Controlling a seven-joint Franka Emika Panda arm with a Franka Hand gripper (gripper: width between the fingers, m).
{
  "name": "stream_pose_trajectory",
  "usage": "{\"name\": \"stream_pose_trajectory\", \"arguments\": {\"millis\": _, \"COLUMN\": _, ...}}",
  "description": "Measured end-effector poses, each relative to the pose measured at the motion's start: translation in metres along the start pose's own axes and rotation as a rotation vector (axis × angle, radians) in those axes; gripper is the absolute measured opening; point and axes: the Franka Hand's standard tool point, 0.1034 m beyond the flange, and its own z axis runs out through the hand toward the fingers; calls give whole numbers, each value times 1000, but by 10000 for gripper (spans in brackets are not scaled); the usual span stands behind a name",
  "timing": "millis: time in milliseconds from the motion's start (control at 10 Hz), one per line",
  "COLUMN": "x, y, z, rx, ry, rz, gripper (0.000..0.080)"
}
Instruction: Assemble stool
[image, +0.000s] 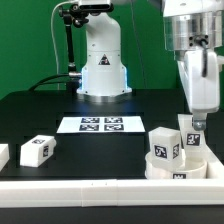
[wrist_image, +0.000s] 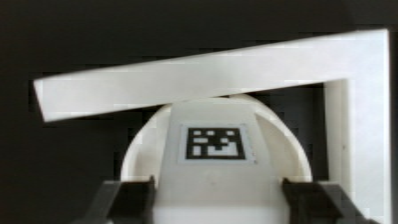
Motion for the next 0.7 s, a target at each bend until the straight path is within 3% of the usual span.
{"name": "stream_pose_trajectory", "arguments": {"millis": 700, "x": -1, "y": -2, "z": -1, "rx": -5, "ry": -45, "rz": 122, "gripper": 337}}
